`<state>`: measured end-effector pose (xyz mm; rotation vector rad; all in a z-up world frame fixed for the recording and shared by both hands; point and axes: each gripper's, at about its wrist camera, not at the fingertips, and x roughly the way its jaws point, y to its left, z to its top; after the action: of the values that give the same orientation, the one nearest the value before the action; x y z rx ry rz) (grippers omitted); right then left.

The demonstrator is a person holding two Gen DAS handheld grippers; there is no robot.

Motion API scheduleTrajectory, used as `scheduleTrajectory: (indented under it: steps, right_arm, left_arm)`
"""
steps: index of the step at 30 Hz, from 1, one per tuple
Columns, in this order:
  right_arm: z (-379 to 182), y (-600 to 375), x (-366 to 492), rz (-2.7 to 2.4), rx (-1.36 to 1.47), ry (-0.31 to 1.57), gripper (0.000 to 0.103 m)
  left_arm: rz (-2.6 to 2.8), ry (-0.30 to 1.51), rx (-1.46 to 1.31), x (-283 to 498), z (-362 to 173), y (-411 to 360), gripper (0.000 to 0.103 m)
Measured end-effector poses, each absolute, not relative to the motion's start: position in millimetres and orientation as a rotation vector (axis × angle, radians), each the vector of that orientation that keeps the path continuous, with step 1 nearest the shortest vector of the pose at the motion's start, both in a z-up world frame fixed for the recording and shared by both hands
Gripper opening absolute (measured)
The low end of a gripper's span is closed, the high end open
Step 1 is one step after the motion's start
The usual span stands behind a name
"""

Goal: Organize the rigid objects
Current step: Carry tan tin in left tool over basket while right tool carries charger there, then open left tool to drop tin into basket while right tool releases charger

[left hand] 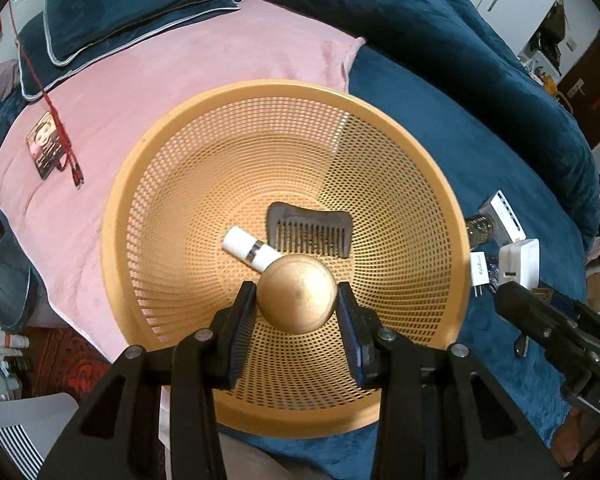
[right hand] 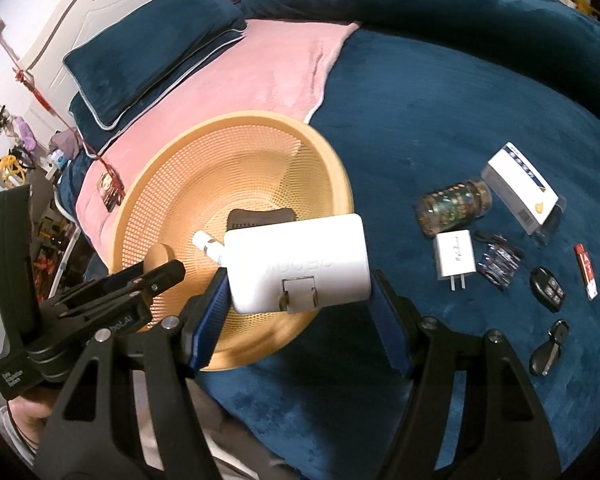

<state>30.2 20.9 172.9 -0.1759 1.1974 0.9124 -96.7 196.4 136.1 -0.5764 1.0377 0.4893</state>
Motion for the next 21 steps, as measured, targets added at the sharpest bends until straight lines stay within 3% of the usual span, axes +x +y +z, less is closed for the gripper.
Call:
scheduleTrajectory:
  steps: [21]
  right_arm:
    - [151.8, 54.9, 14.1, 0.964, -0.233, 1.252, 0.069]
  left_arm:
    - [0.525, 1.064, -0.604, -110.1, 120.9, 213.7, 0.04]
